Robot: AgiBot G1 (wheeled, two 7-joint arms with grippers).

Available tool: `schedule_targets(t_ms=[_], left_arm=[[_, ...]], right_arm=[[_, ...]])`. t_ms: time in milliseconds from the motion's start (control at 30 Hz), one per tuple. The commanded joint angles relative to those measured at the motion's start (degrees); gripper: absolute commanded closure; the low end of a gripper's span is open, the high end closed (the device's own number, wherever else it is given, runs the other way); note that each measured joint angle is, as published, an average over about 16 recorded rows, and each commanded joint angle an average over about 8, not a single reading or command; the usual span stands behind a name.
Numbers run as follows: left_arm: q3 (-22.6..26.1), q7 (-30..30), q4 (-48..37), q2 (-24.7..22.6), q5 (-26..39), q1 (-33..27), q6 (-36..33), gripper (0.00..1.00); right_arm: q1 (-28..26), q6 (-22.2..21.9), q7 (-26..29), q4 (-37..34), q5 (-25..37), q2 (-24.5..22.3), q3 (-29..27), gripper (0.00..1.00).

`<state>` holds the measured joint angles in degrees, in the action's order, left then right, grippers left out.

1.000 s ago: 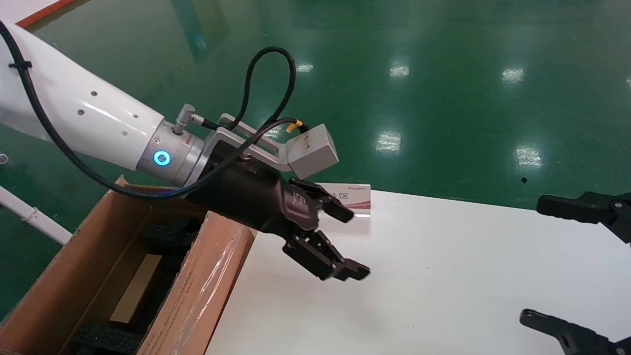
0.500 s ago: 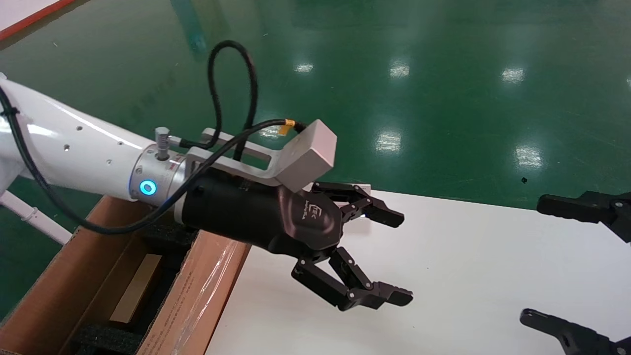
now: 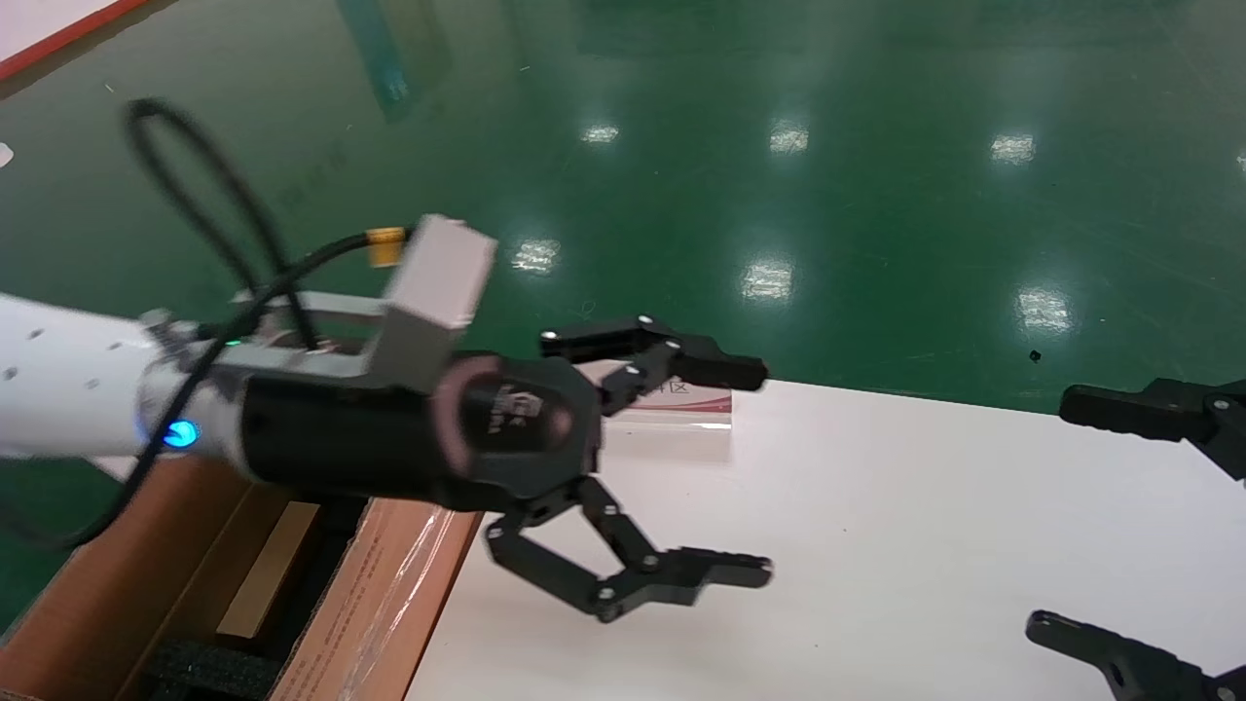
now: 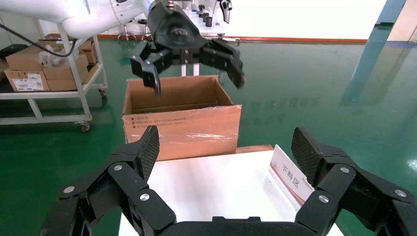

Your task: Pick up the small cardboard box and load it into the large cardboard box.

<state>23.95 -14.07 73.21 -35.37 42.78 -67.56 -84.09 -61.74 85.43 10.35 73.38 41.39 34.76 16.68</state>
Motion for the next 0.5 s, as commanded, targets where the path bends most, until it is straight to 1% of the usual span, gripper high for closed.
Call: schedule_targets(t_ms=[33,100,167,500], left_arm=[[-4.6,1.9,0.2,0.2,-0.5,3.5,-0.9,0.00],[-6.7,2.8,0.3,0.3,-0.8,5.1,-1.4,0.00],[-7.8,3.3,0.3,0.3,-0.9,5.9,-1.6,0.00],[-7.9,3.4,0.3,0.4,-0.9,6.0,-1.6,0.00]], right_arm=[[0.0,0.0,0.0,0.0,0.0,0.0,0.0,0.00],[0.0,0.0,0.1,0.0,0.1,0.0,-0.1,0.00],[0.0,0.0,0.1,0.0,0.1,0.0,-0.1,0.00],[0.1,0.1,0.2,0.1,0.2,0.1,-0.3,0.00]])
